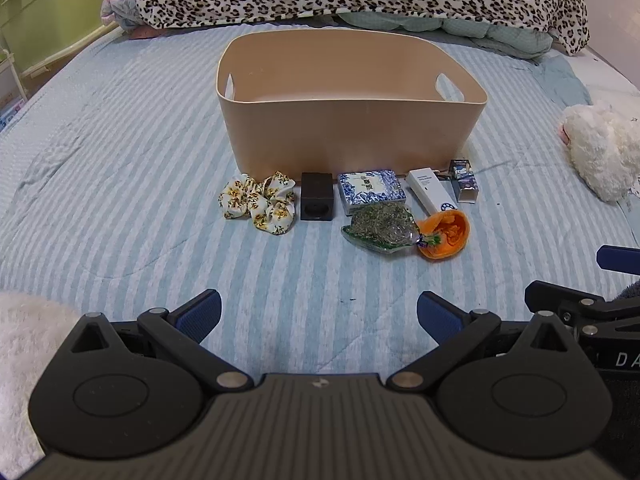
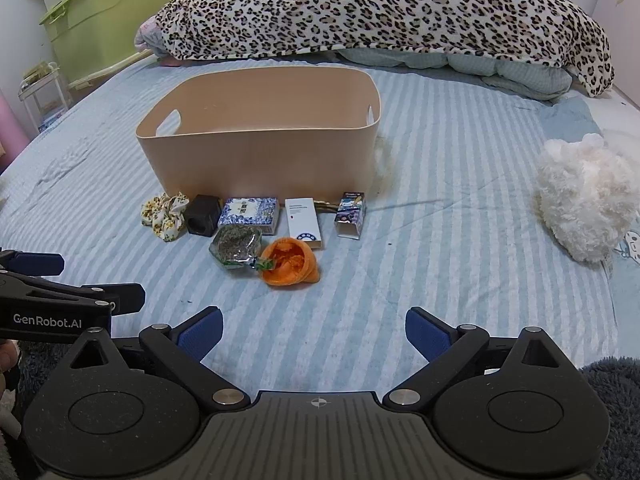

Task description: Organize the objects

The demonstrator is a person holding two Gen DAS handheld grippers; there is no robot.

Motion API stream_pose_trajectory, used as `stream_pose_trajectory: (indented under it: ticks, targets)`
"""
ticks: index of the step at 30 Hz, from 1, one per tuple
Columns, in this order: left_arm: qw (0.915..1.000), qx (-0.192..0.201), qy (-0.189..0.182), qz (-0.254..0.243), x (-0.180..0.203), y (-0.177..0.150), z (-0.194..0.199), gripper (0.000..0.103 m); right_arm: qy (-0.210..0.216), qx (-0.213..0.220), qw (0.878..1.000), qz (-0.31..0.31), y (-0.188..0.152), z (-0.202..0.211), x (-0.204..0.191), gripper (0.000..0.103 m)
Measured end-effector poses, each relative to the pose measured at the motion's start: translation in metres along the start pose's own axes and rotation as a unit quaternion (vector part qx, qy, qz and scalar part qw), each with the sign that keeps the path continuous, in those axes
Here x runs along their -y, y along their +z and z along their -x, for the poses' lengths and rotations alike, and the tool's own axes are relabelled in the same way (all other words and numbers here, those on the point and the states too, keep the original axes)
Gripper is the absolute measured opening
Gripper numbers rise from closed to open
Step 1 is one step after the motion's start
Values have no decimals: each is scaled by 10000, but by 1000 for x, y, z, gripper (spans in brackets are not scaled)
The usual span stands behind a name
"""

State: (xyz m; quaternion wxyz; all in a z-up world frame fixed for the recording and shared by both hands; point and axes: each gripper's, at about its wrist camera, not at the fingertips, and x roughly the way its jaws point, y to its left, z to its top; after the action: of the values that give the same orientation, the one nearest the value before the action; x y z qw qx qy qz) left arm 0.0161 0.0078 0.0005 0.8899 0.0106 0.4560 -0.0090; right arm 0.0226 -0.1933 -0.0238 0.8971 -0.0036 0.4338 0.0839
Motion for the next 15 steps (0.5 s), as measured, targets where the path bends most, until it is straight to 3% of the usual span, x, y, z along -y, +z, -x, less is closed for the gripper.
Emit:
stream_pose_trajectory:
  ticks: [15]
  targets:
    - [9994,129,260,164,-22,21,-36,103,104,-60,9998,-147,15,-33,3,96]
